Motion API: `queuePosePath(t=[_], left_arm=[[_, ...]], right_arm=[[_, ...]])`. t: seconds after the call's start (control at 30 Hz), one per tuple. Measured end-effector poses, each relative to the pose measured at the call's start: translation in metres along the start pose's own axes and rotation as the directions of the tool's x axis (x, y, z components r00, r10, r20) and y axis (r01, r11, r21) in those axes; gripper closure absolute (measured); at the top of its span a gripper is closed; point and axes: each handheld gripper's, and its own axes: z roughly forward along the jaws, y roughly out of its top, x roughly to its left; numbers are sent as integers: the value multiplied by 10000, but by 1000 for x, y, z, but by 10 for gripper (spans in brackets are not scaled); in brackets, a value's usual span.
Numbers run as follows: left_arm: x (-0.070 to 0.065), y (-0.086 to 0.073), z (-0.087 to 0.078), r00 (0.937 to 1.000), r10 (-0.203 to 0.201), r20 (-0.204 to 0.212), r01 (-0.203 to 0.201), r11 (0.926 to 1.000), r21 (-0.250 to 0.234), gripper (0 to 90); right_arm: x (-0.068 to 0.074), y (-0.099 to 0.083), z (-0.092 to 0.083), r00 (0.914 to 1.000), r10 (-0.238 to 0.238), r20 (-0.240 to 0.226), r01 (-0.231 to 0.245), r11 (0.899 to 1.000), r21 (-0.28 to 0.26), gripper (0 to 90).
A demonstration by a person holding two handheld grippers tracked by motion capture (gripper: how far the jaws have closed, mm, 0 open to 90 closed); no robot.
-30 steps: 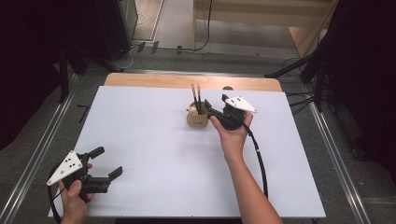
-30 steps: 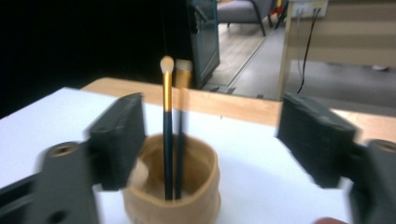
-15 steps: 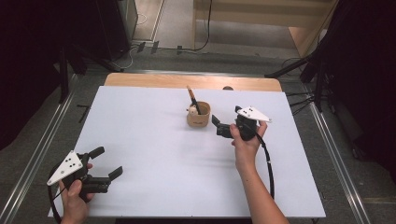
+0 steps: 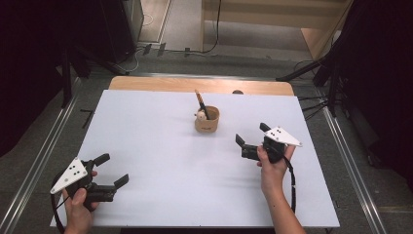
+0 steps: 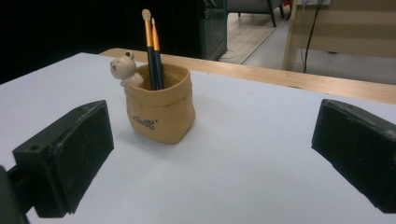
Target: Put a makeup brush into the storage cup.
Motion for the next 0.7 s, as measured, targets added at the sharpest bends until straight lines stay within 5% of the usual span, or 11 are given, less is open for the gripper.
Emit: queuePosePath(t=[0.7], left_arm=[[0,0,0,10000,4,-2,-4,10000,-12,0]], right_arm=[[-23,-35,-57,9988,-92,475,85,9998,160,0]])
